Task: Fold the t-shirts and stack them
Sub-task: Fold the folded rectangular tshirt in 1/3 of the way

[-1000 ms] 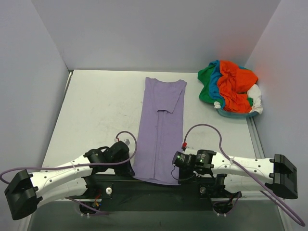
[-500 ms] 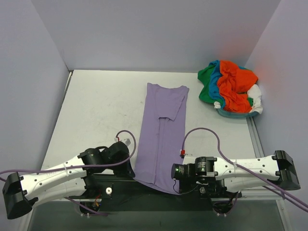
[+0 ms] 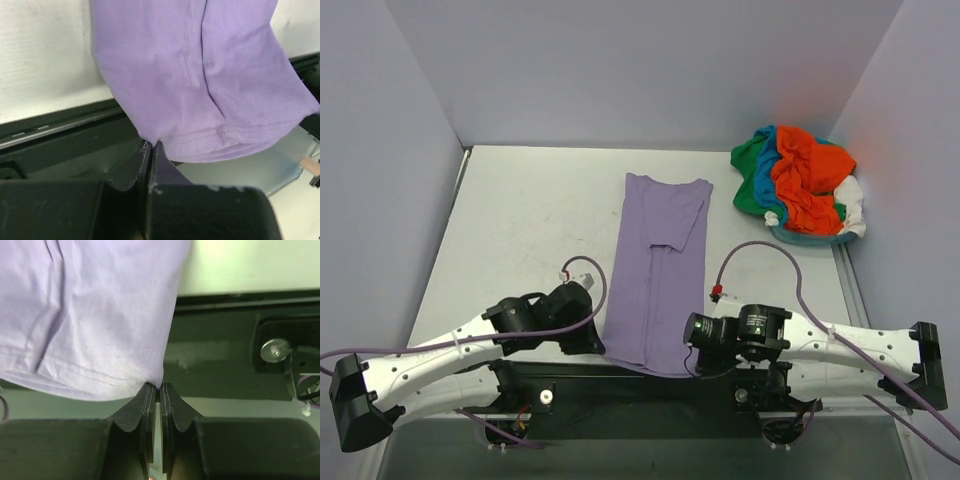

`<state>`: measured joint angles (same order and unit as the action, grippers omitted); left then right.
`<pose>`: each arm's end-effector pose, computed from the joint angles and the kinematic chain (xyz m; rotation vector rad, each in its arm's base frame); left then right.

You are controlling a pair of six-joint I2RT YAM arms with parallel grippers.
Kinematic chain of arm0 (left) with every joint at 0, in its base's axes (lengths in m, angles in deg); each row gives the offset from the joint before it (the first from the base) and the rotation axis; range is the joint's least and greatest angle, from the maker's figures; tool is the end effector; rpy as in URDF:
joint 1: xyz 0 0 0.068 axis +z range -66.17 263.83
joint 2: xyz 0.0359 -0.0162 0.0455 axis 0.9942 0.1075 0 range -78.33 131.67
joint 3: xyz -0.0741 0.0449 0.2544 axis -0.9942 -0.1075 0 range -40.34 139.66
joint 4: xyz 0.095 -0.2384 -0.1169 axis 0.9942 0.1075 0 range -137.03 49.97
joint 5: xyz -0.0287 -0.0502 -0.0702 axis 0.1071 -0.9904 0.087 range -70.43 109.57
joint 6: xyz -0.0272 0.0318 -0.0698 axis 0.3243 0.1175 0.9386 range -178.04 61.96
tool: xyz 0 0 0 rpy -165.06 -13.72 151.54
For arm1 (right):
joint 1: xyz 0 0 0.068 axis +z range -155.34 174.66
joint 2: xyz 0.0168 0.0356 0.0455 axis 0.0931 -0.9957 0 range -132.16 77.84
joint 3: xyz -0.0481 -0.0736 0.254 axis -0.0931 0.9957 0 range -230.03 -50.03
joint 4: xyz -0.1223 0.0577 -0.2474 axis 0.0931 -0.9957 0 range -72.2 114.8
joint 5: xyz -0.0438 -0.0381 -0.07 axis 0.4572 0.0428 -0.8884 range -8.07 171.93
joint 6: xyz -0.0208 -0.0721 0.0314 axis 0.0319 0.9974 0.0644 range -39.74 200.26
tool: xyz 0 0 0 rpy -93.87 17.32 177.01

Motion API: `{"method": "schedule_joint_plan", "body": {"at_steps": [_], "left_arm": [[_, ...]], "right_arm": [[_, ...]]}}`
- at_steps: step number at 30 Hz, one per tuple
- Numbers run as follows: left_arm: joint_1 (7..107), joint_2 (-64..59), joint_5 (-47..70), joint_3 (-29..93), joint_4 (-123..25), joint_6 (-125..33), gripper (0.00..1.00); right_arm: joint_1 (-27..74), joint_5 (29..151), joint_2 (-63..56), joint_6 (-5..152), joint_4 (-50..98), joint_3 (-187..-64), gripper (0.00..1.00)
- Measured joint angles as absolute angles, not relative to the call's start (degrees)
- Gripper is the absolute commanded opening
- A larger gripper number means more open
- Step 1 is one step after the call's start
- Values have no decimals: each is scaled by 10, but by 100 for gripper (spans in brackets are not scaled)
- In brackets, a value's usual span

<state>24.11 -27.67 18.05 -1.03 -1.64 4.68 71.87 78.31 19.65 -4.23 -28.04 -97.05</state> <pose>0.1033 -0.1806 0.1999 -0.0619 2.7884 -0.7482 0.0529 0.2133 0.2117 0.2076 2.9298 0.6544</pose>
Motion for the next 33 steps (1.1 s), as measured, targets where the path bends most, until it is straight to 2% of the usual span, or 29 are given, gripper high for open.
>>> {"method": "schedule_joint_plan", "body": {"at_steps": [14,33], "left_arm": [[369,-169,156,53,-82,-38,0],[479,58,78,177,-172,-138,0]], "right_arm": [[553,746,164,82,-293,-1031,0],[307,758,-34,329,-271,-1157,0]]}}
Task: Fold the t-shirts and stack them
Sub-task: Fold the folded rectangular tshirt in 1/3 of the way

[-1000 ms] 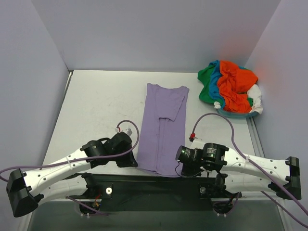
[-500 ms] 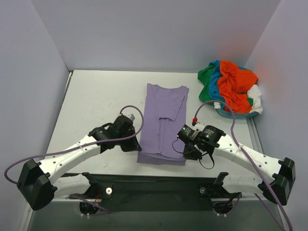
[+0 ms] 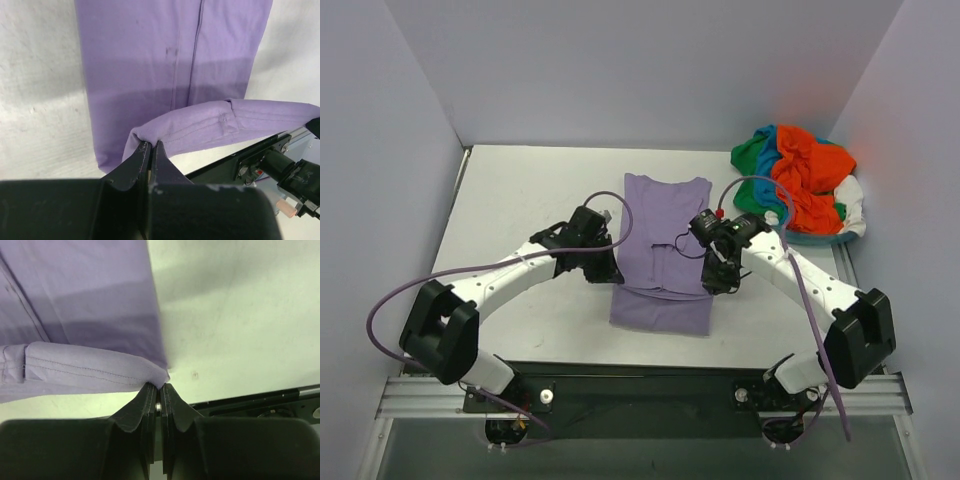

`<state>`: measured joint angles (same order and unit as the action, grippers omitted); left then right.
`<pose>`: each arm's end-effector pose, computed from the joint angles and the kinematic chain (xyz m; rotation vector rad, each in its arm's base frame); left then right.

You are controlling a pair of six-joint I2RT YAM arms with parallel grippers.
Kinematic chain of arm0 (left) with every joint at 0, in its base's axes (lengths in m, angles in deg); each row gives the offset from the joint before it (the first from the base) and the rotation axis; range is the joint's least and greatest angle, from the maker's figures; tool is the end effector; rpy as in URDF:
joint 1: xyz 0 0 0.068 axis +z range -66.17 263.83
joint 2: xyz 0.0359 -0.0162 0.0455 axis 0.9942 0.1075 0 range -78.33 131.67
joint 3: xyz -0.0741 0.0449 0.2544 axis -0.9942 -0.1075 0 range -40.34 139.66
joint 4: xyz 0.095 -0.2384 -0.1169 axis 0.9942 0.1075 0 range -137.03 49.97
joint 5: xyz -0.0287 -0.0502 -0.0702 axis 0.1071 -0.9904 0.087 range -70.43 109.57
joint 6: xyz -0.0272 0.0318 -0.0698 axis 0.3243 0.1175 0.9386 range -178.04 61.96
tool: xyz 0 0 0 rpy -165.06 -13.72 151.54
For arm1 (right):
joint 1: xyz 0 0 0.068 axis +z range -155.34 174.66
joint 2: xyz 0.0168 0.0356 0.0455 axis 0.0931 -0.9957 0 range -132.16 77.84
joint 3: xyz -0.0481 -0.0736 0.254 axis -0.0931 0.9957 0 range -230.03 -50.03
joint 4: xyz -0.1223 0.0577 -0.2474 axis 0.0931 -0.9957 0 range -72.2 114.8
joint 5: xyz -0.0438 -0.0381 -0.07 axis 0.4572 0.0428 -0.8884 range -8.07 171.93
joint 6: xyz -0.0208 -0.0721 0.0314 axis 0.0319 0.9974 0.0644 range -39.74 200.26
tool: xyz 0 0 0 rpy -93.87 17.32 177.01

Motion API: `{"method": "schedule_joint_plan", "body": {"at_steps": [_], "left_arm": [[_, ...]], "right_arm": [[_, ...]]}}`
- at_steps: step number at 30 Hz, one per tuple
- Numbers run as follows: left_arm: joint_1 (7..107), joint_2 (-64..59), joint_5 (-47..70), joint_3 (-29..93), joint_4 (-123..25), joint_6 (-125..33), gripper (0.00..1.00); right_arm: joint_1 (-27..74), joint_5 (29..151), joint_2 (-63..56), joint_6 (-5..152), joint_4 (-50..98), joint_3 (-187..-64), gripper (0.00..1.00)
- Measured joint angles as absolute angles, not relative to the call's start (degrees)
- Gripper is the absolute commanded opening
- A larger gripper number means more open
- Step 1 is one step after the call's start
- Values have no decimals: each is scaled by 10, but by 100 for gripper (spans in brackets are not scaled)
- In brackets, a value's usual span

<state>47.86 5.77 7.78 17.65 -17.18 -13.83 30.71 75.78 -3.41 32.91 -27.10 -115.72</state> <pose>0.2662 -0.2110 0.1898 -0.1095 2.7173 -0.7507 0.2541 0.1757 0.2234 0.3016 2.7499 0.2556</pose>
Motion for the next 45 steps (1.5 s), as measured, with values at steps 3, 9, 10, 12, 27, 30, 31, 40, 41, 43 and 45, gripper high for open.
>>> {"method": "schedule_joint_plan", "body": {"at_steps": [3,9,10,12,27,30,31,40,41,43,45], "left_arm": [[493,97,72,207,-177,-151,0],[520,155,68,253,-179,-167,0],[523,165,68,262,-179,-168,0],[529,186,67,279,-180,-171,0],[567,304,56,393,-179,-183,0],[572,316,56,407,-179,-183,0],[573,319,56,409,-179,-182,0],[574,335,56,419,-172,-183,28],[575,338,56,422,-171,-184,38],[577,342,57,427,-172,-184,55],[577,343,58,430,-171,-181,61]], "right_arm": [[282,764,-75,364,-266,-1191,0],[242,775,-149,420,-253,-1253,0],[236,777,-161,428,-252,-1261,0],[227,780,-183,442,-250,-1274,0],[160,811,-322,509,-246,-1402,0],[150,822,-339,517,-244,-1418,0],[148,826,-344,519,-245,-1423,0],[142,849,-388,529,-246,-1444,10],[142,851,-391,530,-247,-1448,23],[142,855,-396,529,-248,-1456,49],[142,861,-398,537,-249,-1464,60]]}}
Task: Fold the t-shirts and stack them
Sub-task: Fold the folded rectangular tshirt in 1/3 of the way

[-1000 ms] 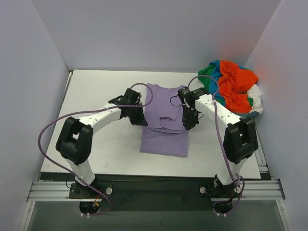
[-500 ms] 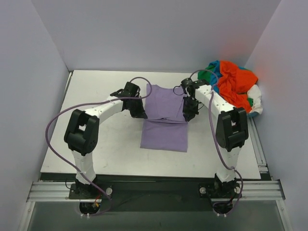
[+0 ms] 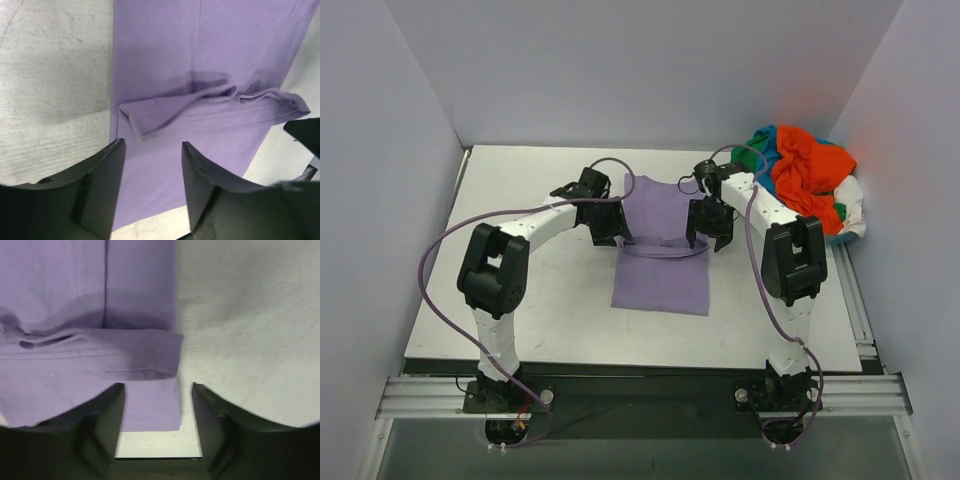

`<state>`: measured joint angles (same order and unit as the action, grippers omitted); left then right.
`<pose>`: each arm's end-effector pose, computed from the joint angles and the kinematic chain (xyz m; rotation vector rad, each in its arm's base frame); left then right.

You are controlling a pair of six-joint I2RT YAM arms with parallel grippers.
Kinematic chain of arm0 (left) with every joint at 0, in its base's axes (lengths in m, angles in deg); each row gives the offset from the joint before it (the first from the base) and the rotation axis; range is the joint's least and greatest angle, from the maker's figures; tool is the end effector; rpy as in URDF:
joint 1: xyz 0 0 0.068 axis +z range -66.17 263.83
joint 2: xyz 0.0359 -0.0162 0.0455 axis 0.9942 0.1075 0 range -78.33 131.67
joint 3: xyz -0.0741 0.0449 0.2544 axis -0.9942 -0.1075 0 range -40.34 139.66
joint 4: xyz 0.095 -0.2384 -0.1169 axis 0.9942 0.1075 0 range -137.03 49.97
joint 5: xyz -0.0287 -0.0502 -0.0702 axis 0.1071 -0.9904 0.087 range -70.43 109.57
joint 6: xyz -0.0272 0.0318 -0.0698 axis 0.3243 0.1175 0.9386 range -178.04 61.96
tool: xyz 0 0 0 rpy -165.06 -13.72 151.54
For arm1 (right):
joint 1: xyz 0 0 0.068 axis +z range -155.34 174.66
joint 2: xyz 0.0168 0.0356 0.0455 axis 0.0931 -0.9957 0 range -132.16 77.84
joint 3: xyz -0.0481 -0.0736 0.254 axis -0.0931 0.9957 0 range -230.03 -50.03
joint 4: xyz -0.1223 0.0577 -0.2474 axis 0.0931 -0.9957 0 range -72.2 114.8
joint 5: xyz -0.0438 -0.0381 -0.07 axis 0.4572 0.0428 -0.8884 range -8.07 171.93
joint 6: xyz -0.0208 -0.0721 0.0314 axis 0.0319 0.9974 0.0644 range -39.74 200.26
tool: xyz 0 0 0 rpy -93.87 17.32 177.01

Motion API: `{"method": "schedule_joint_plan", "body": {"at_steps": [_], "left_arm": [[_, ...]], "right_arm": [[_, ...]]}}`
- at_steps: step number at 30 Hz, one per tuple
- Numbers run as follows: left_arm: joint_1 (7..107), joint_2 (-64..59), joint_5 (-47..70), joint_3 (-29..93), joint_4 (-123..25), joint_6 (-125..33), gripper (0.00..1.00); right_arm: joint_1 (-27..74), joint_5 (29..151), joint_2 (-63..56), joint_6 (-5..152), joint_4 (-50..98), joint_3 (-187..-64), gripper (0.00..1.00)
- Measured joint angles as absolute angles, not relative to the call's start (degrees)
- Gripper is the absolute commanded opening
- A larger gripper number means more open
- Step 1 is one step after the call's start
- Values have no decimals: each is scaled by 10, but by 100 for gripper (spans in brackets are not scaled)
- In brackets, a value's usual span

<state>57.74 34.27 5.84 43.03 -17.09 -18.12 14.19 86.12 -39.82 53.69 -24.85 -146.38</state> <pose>0.4013 -0.2151 0.1531 -0.2392 2.7276 -0.6875 0.4300 0.1581 0.1661 0.1574 2.8464 0.2830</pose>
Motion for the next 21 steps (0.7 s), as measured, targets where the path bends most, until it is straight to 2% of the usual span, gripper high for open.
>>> {"method": "schedule_joint_plan", "body": {"at_steps": [1,9,16,21], "left_arm": [[578,343,60,432,-171,-181,64],[577,310,70,393,-180,-185,65],[567,230,71,280,-190,-187,64],[520,197,73,250,-201,-186,64]], "right_arm": [[142,864,-398,538,-250,-1467,62],[142,878,-379,552,-248,-1472,62],[156,894,-298,552,-228,-1390,61],[195,910,-277,546,-210,-1351,61]]}}
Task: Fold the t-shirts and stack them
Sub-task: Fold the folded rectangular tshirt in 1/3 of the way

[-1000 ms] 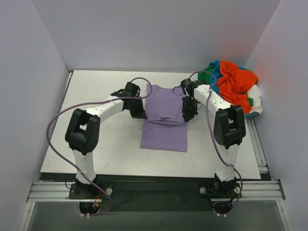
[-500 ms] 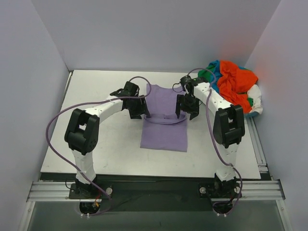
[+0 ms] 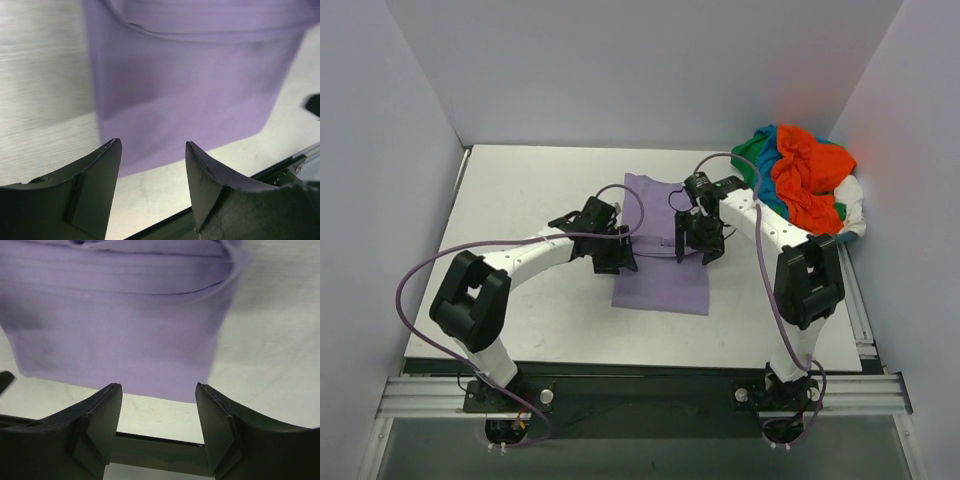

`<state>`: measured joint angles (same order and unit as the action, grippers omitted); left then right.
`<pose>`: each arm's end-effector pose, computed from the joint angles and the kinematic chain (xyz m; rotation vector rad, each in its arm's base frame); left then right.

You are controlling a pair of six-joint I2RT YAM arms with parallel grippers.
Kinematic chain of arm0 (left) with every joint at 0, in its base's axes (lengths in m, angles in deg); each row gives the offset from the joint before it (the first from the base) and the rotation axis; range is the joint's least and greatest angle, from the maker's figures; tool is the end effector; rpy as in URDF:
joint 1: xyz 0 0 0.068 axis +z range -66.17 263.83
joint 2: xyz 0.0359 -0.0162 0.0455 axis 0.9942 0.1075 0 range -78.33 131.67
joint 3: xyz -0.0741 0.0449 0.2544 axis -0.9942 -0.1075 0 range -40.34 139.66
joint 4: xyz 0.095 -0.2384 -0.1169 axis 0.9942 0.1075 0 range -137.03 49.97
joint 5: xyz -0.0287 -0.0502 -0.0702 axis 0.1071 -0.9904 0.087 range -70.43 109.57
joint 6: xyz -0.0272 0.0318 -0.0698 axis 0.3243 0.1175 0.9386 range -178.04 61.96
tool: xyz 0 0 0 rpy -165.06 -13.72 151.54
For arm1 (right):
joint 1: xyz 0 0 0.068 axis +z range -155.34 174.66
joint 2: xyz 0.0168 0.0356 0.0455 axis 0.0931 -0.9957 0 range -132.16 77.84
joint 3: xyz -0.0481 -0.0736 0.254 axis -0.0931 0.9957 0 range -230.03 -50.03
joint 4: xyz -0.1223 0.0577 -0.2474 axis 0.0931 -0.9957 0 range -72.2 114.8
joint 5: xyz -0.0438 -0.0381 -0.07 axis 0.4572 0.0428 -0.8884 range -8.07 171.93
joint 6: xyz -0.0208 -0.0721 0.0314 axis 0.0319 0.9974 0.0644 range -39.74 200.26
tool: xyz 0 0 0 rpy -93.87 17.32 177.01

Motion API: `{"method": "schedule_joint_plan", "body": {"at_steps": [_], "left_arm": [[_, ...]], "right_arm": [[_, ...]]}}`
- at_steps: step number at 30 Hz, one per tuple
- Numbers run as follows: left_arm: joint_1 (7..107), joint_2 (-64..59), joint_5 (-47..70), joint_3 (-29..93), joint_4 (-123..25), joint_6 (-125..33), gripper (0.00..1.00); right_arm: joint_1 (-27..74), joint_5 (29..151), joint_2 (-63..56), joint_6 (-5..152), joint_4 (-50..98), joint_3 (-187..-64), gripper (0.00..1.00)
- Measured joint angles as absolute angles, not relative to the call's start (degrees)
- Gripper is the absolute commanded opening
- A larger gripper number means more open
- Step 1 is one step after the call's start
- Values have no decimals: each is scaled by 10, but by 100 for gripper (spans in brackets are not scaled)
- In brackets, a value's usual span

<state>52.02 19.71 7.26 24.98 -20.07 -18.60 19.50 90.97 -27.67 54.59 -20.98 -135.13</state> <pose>0.3196 -0.2159 0.1537 -0.1029 2.7545 -0.6766 0.3751 0.1860 0.1956 -0.0266 2.7979 0.4515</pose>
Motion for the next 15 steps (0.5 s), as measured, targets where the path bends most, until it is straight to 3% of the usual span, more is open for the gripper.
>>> {"method": "schedule_joint_plan", "body": {"at_steps": [7,15], "left_arm": [[433,187,63,236,-296,-186,63],[424,205,43,140,-405,-184,63]], "right_arm": [[232,935,-290,521,-178,-1344,60],[232,946,-365,489,-160,-1362,59]]}}
